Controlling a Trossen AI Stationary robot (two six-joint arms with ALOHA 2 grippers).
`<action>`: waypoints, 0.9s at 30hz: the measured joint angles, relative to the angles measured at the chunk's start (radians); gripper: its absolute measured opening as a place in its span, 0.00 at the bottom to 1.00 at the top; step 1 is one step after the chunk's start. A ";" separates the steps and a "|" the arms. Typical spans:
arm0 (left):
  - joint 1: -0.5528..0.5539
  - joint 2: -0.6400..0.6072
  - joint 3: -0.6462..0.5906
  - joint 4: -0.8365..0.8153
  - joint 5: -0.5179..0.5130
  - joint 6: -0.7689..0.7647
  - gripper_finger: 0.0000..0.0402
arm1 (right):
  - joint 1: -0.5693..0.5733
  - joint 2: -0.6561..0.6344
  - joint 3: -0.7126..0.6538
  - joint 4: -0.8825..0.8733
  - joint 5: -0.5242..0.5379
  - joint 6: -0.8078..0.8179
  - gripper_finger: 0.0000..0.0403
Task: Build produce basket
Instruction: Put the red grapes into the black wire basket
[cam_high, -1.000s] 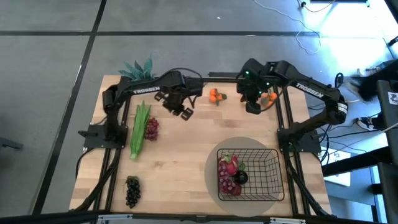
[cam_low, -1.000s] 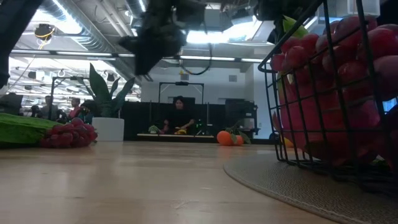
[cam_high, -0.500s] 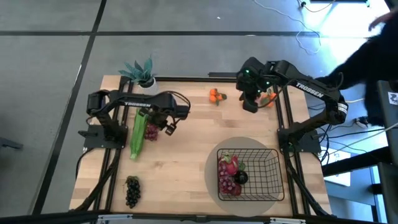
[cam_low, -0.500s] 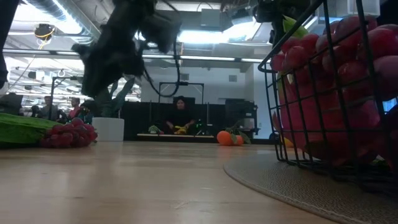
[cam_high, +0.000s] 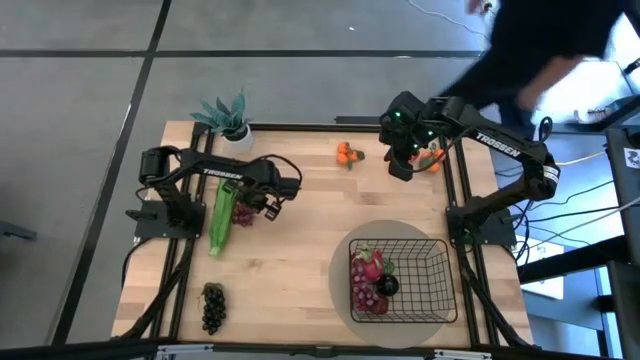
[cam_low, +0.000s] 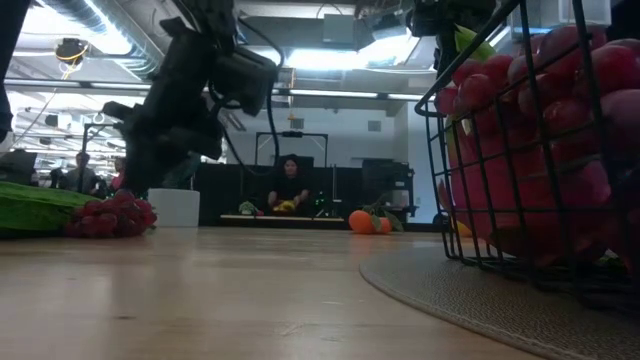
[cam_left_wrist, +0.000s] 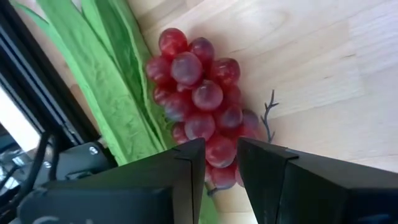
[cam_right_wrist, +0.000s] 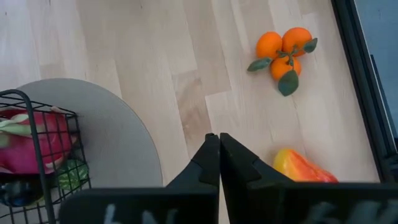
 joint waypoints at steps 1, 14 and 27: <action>0.000 0.000 -0.003 0.001 0.000 -0.001 0.20 | 0.000 0.000 0.000 0.000 0.000 0.000 0.00; -0.009 0.000 -0.008 0.015 0.010 -0.003 0.20 | 0.000 0.000 0.000 0.000 0.000 0.000 0.00; -0.010 0.000 -0.008 0.003 0.008 -0.029 0.20 | 0.000 0.000 0.000 -0.001 0.000 0.000 0.00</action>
